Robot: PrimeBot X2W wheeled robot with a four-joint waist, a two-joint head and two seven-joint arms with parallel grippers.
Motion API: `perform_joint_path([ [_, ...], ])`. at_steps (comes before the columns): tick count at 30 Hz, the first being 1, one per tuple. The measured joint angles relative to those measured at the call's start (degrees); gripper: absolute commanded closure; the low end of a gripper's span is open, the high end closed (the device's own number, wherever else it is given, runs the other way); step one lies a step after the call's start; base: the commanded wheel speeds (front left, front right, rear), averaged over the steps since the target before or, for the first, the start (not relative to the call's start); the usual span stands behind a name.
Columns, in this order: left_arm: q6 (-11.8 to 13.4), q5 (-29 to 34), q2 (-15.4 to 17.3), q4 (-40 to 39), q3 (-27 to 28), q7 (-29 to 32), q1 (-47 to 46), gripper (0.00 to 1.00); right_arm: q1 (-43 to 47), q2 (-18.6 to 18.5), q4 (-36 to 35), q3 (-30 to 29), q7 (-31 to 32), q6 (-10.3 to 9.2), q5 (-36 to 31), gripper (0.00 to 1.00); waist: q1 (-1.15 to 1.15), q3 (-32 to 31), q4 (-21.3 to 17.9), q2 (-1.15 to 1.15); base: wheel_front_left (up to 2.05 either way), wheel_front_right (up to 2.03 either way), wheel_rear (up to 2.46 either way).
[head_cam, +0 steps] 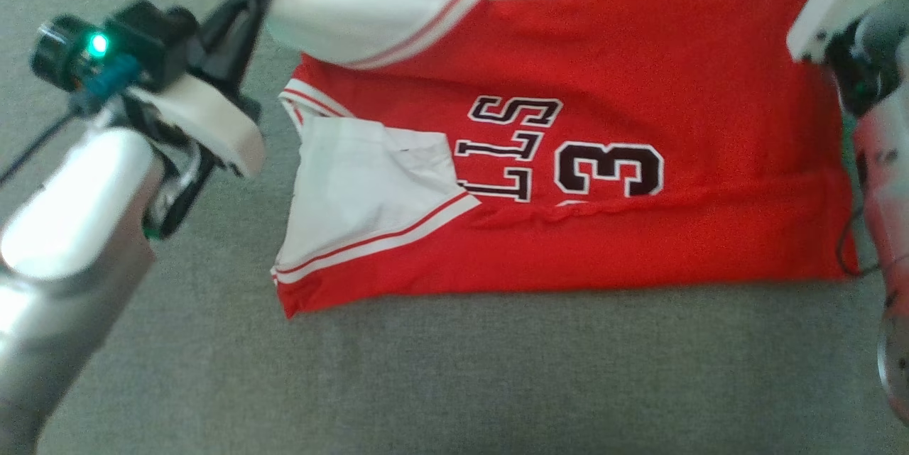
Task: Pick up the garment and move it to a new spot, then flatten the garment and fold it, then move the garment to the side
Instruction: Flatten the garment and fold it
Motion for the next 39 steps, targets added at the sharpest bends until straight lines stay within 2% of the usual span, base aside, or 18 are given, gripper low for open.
perform_joint_path([
  [8,-0.1,0.6,-0.4,6.8,1.6,-2.2,-7.6,1.00,-3.5,0.0,-3.5,3.8,-2.7,0.00,8.1,1.00,0.00,0.6,-2.0,0.00,0.00,0.00,0.00],
  [10,-0.8,2.3,-0.7,9.4,1.3,-3.2,-9.8,1.00,-4.1,0.0,-3.6,4.1,-3.6,0.00,9.7,1.00,0.00,0.9,-2.5,0.00,0.00,0.00,0.00],
  [21,-1.7,5.3,-6.0,24.0,1.5,-11.5,-18.6,1.00,-7.3,0.5,-2.0,5.3,-8.2,0.00,15.7,1.00,0.00,1.6,-3.0,0.00,0.00,0.00,0.00],
  [27,-3.9,5.7,-7.5,26.9,0.3,-12.7,-17.9,1.00,-6.3,0.0,-0.5,7.9,-8.0,0.00,18.8,1.00,0.00,0.1,-2.4,0.00,0.00,0.00,0.00],
  [33,-5.2,5.8,-7.4,26.6,-2.4,-12.3,-11.6,1.00,0.6,-2.7,-0.6,13.1,-4.4,0.00,21.7,1.00,0.00,-2.6,-1.8,0.00,0.00,0.00,0.00],
  [39,-5.8,4.2,-4.7,20.5,-5.1,-7.0,-2.9,1.00,8.4,-6.4,-3.3,19.5,-0.7,0.00,25.3,1.00,-0.01,-5.8,-1.2,0.00,0.00,0.00,0.00],
])
